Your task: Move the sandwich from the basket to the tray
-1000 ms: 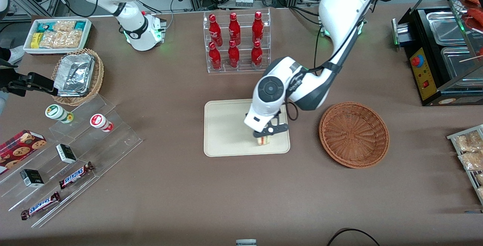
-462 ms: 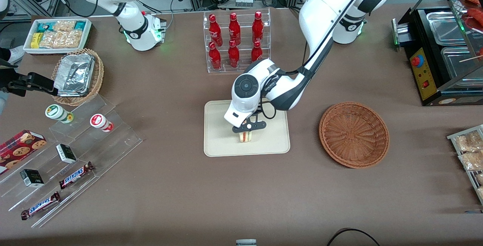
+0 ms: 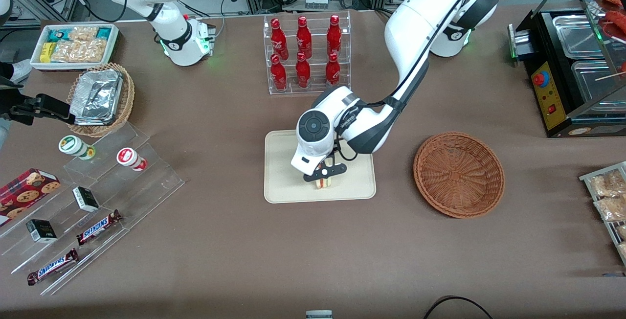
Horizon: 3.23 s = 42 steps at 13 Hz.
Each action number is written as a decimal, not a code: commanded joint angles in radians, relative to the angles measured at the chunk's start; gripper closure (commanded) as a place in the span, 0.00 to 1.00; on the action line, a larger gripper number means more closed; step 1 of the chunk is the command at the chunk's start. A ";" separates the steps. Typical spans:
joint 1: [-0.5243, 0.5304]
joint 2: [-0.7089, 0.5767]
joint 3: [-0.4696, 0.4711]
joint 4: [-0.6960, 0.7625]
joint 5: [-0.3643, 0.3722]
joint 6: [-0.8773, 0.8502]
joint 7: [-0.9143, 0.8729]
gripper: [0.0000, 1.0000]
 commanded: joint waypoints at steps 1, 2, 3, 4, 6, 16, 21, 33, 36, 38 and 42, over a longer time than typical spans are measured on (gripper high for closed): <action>-0.019 0.033 0.007 0.048 0.024 -0.015 -0.049 1.00; -0.019 0.033 0.007 0.048 0.024 -0.015 -0.054 1.00; -0.021 0.033 0.007 0.048 0.024 -0.013 -0.066 0.83; -0.019 0.033 0.006 0.047 0.025 -0.012 -0.066 0.34; -0.019 0.031 0.006 0.045 0.024 -0.011 -0.066 0.00; 0.008 -0.159 0.007 0.051 0.014 -0.197 0.100 0.00; 0.210 -0.274 0.000 0.039 -0.059 -0.364 0.381 0.00; 0.609 -0.661 0.006 -0.292 -0.038 -0.461 0.980 0.00; 0.616 -0.684 0.016 -0.301 -0.062 -0.466 0.991 0.00; 0.605 -0.711 0.058 -0.312 -0.078 -0.466 1.015 0.00; 0.564 -0.783 0.159 -0.349 -0.105 -0.491 1.119 0.00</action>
